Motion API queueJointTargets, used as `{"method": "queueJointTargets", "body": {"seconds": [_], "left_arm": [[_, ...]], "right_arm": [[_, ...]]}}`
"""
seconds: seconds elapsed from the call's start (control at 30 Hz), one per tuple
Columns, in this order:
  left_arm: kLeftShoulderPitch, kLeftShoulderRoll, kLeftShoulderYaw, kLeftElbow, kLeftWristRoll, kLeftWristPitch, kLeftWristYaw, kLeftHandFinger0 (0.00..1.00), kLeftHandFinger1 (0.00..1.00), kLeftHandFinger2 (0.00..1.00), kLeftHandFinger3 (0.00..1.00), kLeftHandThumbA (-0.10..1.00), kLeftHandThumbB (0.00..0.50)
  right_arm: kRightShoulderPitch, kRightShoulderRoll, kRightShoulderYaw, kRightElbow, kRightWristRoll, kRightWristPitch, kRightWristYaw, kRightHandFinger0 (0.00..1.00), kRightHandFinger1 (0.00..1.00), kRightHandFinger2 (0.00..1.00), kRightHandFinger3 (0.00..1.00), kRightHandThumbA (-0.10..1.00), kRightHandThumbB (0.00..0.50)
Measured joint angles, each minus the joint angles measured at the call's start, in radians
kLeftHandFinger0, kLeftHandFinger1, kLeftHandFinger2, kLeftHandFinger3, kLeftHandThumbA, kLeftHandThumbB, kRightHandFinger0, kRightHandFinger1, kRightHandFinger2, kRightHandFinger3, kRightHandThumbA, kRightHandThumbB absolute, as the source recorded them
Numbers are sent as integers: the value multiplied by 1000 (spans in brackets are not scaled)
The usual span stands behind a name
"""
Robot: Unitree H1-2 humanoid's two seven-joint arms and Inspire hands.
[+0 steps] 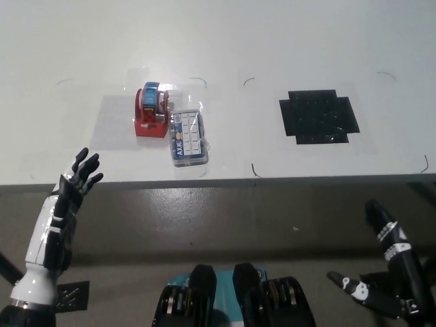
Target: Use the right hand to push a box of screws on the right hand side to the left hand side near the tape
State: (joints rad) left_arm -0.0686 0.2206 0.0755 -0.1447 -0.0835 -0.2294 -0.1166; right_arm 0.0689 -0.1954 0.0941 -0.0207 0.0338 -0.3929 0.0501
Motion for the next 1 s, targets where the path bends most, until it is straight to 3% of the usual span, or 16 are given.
{"method": "queueJointTargets", "body": {"seconds": [0.1, 0.23, 0.33, 0.53, 1.0], "left_arm": [[1, 0, 0, 0, 1, 0, 0, 1000, 1000, 1000, 1000, 1000, 37], [10, -1, 0, 0, 2, 0, 0, 1000, 1000, 1000, 1000, 1000, 54], [32, -2, -2, 0, 7, 0, 0, 1000, 1000, 1000, 1000, 1000, 33], [91, -3, -7, 16, 25, -2, 0, 1000, 1000, 1000, 1000, 1000, 33], [115, 2, -5, 87, 59, -5, 0, 1000, 1000, 1000, 1000, 1000, 29]], "right_arm": [[-16, 7, 0, 27, -8, -1, 4, 1000, 1000, 1000, 1000, 1000, 281], [-53, 17, 0, 58, -7, -1, 9, 1000, 1000, 1000, 1000, 1000, 279], [-72, 25, 0, 61, -7, -1, 12, 1000, 1000, 1000, 1000, 1000, 254], [-91, 35, 0, 64, -7, -1, 21, 1000, 1000, 1000, 1000, 1000, 280], [-105, 54, -10, 71, -2, 7, 26, 1000, 1000, 1000, 1000, 1000, 287]]}}
